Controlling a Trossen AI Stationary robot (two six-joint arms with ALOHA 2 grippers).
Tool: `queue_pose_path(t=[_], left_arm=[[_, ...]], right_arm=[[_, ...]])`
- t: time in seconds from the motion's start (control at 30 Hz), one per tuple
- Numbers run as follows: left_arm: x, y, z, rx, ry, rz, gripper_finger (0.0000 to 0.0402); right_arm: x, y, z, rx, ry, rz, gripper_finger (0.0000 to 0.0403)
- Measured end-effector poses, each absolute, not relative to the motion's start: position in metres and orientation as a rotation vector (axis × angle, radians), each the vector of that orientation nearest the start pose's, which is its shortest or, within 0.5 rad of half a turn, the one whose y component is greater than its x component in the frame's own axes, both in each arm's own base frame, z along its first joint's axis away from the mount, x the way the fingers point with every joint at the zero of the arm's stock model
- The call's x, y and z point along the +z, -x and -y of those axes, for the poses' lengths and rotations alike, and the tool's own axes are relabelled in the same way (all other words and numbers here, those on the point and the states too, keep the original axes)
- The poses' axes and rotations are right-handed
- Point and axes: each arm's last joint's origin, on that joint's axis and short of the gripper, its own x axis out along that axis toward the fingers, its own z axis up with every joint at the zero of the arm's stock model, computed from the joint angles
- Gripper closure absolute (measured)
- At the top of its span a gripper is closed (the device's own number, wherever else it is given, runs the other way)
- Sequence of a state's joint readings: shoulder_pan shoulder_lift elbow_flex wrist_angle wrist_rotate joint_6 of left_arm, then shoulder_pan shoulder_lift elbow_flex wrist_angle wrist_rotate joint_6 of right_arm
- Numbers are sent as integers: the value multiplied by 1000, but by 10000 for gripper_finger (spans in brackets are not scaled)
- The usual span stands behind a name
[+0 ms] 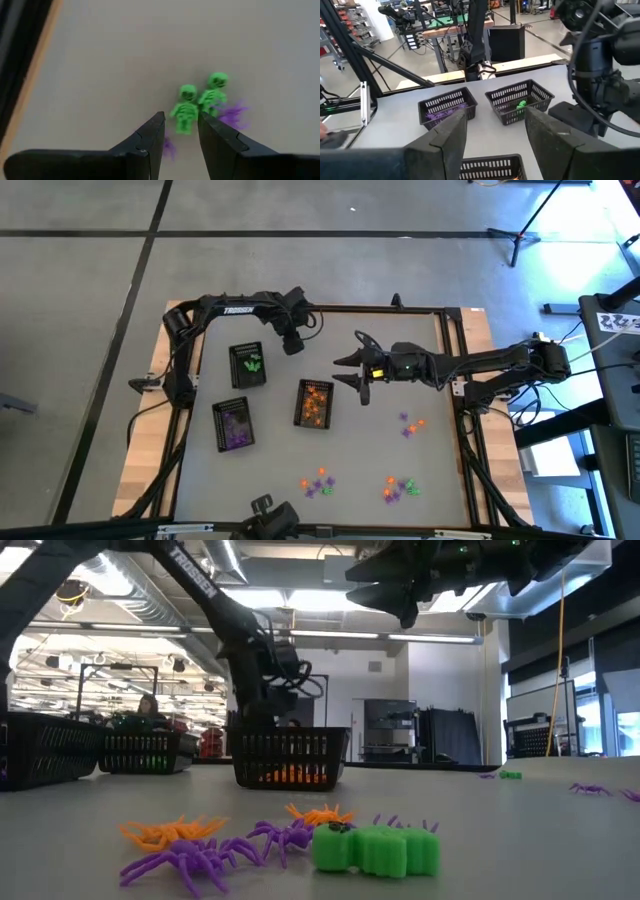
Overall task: Sort Halloween decoration
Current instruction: Put the green alien toy into the top left black basket
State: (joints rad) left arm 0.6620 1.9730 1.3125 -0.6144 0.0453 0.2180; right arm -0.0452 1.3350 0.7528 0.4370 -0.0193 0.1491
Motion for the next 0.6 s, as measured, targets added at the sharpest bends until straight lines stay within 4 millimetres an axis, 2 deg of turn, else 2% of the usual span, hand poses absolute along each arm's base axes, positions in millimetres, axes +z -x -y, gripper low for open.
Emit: queue_pose_path(t=[0.17, 0.33, 0.6], left_arm=[[137, -299, -241, 392, 295, -1283, 292], [134, -301, -240, 370, 300, -1285, 300], [133, -311, -229, 309, 230, -1289, 392]], right_arm=[[260, -291, 13, -38, -156, -154, 205], [260, -291, 13, -38, -156, -155, 205], [260, -291, 13, -38, -156, -157, 205]])
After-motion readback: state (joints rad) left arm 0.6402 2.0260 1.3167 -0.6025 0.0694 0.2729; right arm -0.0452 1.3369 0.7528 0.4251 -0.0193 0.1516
